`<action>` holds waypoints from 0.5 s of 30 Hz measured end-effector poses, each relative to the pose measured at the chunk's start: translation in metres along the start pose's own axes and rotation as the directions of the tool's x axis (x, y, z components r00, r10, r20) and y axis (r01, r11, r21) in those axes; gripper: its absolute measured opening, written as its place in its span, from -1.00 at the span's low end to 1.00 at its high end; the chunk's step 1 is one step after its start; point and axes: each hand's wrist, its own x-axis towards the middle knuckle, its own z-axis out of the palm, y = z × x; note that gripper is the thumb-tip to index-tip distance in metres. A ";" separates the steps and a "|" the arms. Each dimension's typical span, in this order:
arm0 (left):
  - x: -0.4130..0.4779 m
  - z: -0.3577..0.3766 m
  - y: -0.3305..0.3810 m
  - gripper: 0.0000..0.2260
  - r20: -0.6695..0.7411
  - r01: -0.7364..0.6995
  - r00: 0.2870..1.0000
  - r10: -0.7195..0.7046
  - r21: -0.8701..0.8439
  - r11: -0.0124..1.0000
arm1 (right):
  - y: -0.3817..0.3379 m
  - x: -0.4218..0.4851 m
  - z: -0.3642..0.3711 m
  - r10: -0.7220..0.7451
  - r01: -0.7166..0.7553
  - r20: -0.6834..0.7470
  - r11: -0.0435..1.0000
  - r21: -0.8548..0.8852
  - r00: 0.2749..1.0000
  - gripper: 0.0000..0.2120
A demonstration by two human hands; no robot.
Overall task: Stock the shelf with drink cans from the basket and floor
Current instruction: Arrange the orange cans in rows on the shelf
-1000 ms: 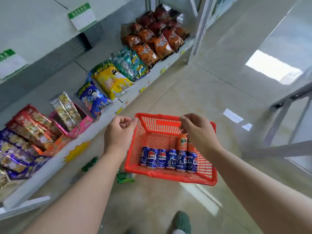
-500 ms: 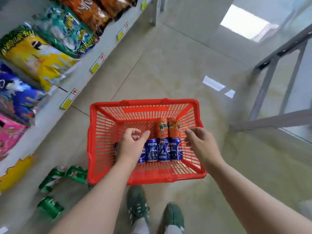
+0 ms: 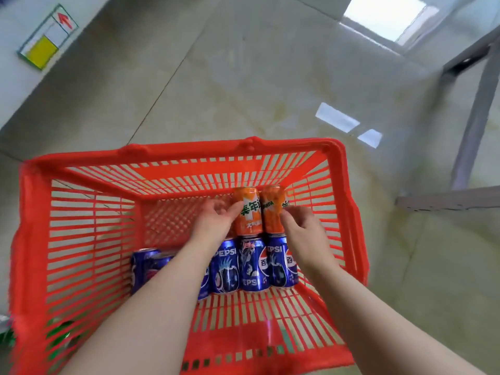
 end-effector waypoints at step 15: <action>0.056 0.009 -0.038 -0.47 0.059 0.033 0.997 -0.042 0.139 0.990 | 0.033 0.056 0.052 -0.129 0.104 -0.099 0.969 -0.225 0.987 -0.69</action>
